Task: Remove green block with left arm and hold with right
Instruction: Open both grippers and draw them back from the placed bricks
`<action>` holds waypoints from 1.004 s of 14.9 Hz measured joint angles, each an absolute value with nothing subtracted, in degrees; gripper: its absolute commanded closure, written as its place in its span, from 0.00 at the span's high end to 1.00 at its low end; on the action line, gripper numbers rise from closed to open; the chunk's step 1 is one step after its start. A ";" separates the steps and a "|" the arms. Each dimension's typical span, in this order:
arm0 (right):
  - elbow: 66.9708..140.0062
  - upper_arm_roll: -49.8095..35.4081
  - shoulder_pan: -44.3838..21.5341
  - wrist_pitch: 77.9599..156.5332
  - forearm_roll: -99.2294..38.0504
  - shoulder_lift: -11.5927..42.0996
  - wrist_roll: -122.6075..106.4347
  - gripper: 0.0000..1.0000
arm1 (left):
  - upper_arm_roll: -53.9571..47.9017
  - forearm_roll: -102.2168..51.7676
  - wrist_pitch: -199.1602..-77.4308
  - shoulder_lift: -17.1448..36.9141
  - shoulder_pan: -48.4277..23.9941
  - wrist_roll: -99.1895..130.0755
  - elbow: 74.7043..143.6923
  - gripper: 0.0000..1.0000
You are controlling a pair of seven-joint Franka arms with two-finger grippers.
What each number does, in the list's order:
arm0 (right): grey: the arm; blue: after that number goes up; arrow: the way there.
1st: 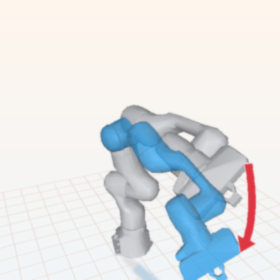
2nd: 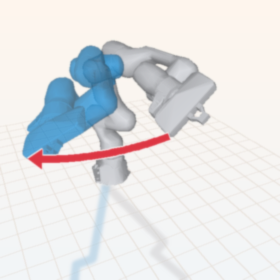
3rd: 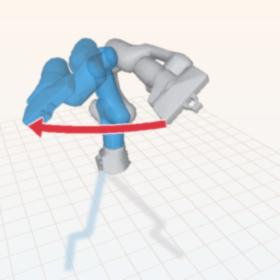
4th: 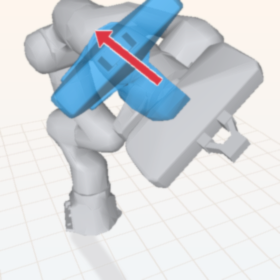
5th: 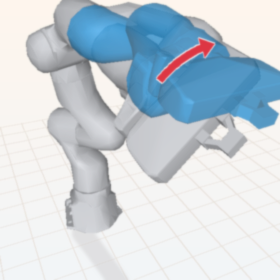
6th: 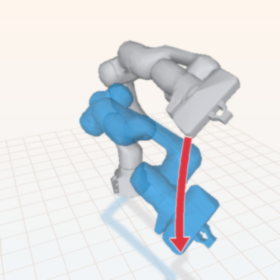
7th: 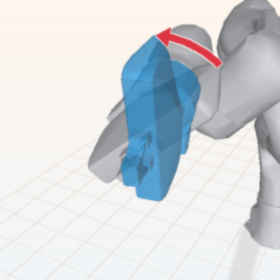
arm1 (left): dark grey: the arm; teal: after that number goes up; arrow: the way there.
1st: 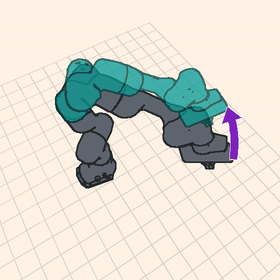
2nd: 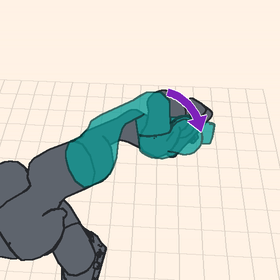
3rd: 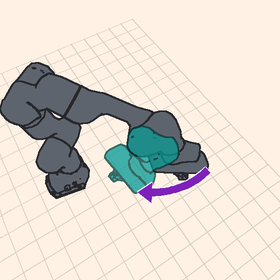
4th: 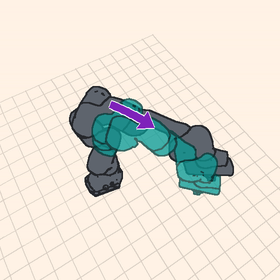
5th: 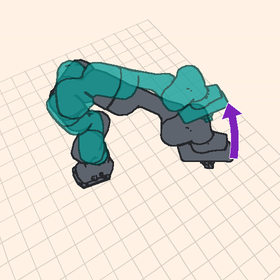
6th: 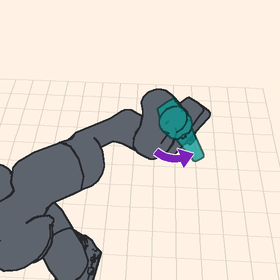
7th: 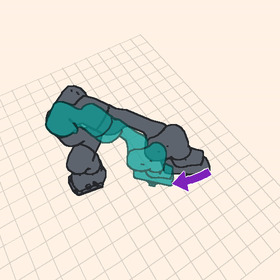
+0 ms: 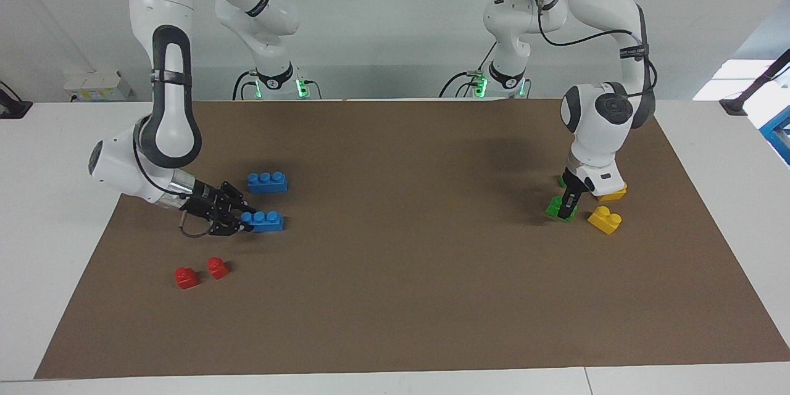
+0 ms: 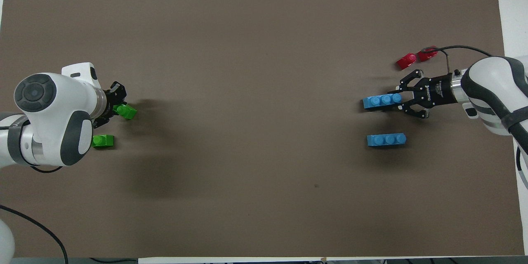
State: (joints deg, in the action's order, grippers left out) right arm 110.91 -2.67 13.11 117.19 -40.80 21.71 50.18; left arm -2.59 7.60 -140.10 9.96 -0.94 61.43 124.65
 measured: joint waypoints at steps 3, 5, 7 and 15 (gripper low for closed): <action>110.04 -2.90 13.06 116.02 -40.80 20.17 52.98 1.00 | -2.55 7.62 -140.00 9.87 -0.87 61.27 123.94 1.00; 108.92 -2.98 13.06 113.42 -40.66 17.65 54.75 1.00 | -2.56 7.64 -137.82 9.70 -0.87 60.75 121.80 1.00; 108.12 -3.00 13.06 110.81 -38.97 13.79 55.36 1.00 | -2.61 7.67 -132.57 9.30 -0.87 58.85 117.95 1.00; 101.91 -4.70 8.94 102.89 -18.60 1.08 45.52 1.00 | -2.95 7.55 -109.60 6.92 -0.89 37.83 101.80 1.00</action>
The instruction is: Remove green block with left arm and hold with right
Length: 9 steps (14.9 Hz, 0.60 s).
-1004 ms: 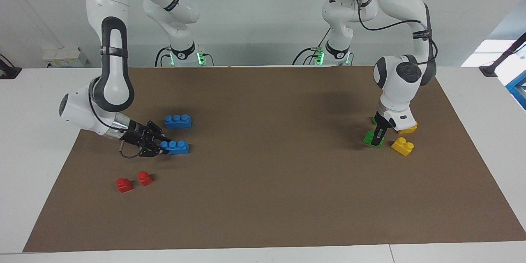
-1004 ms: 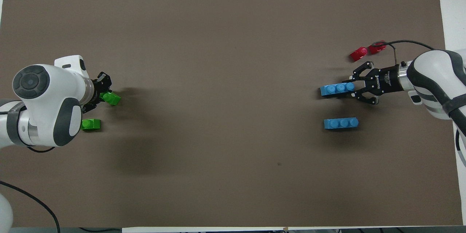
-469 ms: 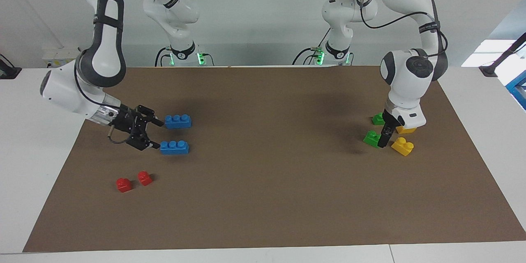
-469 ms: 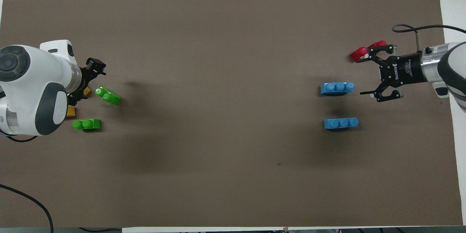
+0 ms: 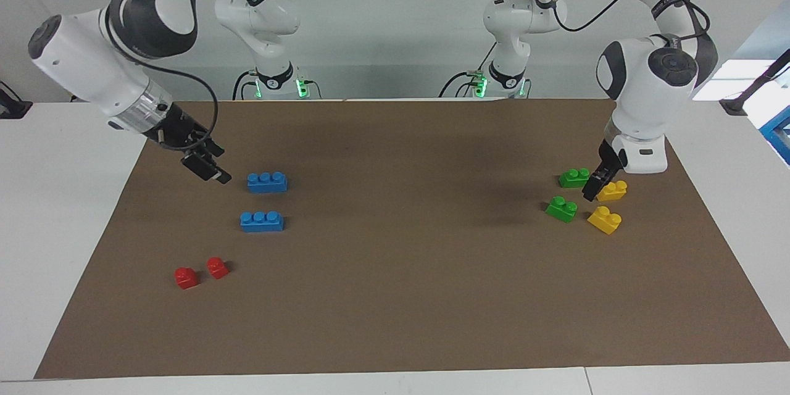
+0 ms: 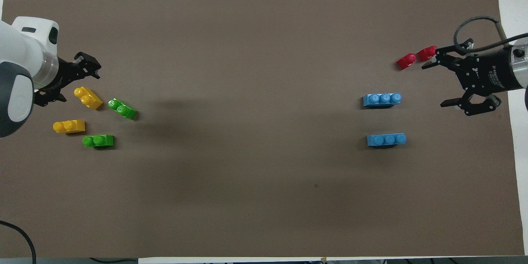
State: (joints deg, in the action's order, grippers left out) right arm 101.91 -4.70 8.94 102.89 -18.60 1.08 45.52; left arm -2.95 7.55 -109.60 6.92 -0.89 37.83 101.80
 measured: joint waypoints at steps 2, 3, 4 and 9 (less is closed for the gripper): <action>101.40 -4.82 7.02 100.65 -14.01 -2.82 37.19 1.00 | -2.99 7.40 -107.44 5.09 -0.89 32.91 100.53 1.00; 101.03 -4.80 6.97 98.84 -12.95 -4.50 31.87 1.00 | -2.99 7.01 -106.32 3.87 -0.89 31.17 100.46 1.00; 100.56 -4.69 7.14 97.11 -11.69 -5.82 26.57 1.00 | -2.99 6.58 -105.05 2.59 -0.89 29.22 100.43 1.00; 99.08 -4.60 7.12 92.06 -4.03 -8.73 9.75 1.00 | -2.89 6.18 -96.96 -3.53 -0.87 10.96 100.39 1.00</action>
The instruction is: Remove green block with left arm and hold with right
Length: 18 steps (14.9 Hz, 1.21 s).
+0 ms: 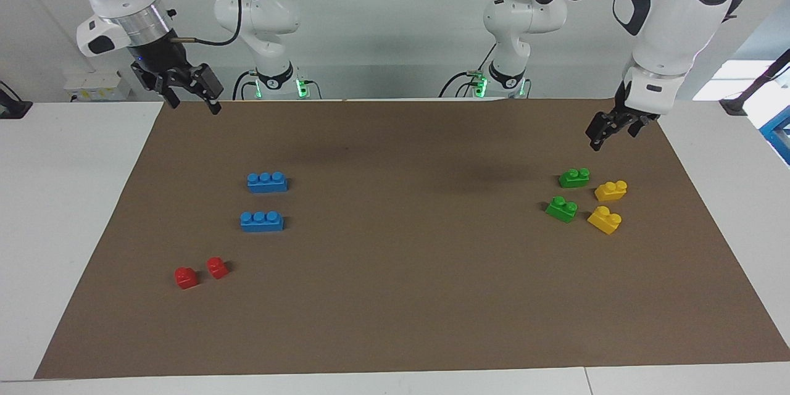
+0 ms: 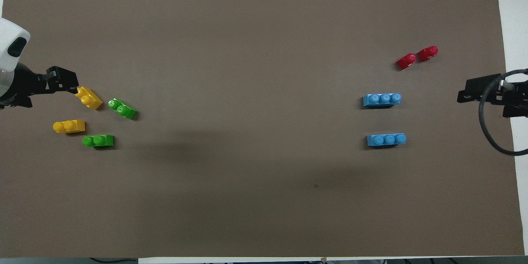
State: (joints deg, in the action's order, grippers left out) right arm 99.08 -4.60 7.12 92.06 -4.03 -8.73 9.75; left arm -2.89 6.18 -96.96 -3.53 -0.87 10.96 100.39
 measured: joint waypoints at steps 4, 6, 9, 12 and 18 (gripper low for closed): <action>100.06 -4.66 7.12 91.69 -3.69 -8.99 7.34 1.00 | -2.78 3.79 -92.22 -5.70 0.42 2.55 100.39 1.00; 100.40 -4.66 7.12 91.86 -3.67 -9.05 7.31 1.00 | -2.45 1.78 -90.46 -5.66 0.59 2.12 100.22 1.00; 100.46 -4.66 7.12 92.57 -1.29 -9.05 6.68 1.00 | -2.28 0.54 -87.19 -5.59 0.71 2.03 98.02 1.00; 100.77 -4.65 7.12 92.64 0.29 -9.05 4.50 1.00 | -2.28 -0.61 -86.51 -5.40 0.95 2.03 97.24 1.00; 101.33 -4.65 7.12 92.64 0.37 -9.05 2.66 1.00 | -2.13 -1.14 -85.36 -5.35 1.20 2.03 95.79 1.00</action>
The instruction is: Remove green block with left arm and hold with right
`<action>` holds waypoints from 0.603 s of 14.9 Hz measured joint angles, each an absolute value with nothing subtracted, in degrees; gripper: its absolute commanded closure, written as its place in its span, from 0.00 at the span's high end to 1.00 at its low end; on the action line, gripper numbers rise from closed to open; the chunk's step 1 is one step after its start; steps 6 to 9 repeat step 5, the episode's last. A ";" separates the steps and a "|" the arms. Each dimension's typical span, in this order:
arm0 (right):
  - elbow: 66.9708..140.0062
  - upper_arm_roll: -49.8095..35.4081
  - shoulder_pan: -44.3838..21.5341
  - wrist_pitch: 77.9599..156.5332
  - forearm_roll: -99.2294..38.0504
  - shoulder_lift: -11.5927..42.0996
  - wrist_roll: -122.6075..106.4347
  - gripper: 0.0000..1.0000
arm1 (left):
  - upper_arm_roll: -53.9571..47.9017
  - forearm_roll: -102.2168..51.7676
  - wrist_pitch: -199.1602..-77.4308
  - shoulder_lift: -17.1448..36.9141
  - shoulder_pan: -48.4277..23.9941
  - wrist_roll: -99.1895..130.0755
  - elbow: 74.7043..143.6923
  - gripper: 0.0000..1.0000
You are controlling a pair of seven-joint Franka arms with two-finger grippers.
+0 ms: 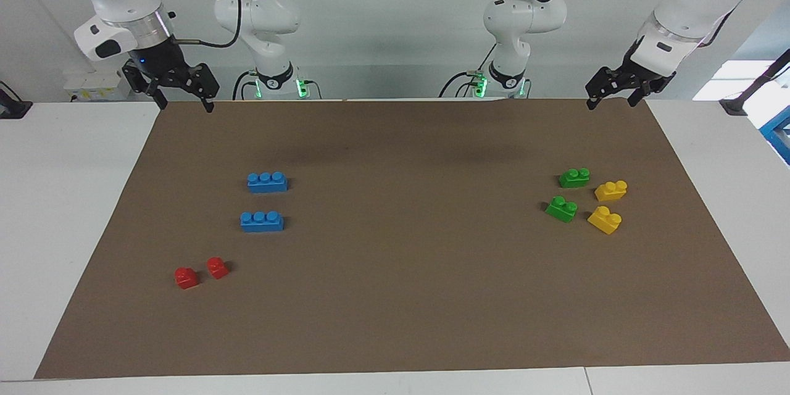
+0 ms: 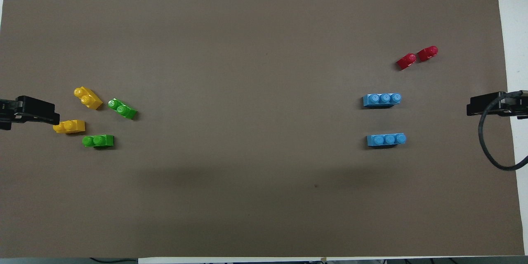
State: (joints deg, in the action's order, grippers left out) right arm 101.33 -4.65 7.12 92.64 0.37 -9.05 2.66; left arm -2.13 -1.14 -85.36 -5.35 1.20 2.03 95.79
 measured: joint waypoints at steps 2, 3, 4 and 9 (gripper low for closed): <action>101.38 -4.65 7.12 92.64 0.37 -9.05 1.57 1.00 | -2.13 -1.14 -85.06 -5.35 1.20 2.02 95.43 1.00; 101.39 -4.65 7.12 92.64 0.37 -9.05 1.34 1.00 | -2.13 -1.14 -85.01 -5.35 1.20 2.02 95.37 1.00; 101.40 -4.65 7.12 92.64 0.37 -9.05 0.92 1.00 | -2.13 -1.14 -84.99 -5.35 1.20 2.00 95.29 1.00; 101.42 -4.65 7.12 92.64 0.37 -9.05 0.49 1.00 | -2.14 -1.14 -84.98 -5.36 1.20 1.95 95.19 1.00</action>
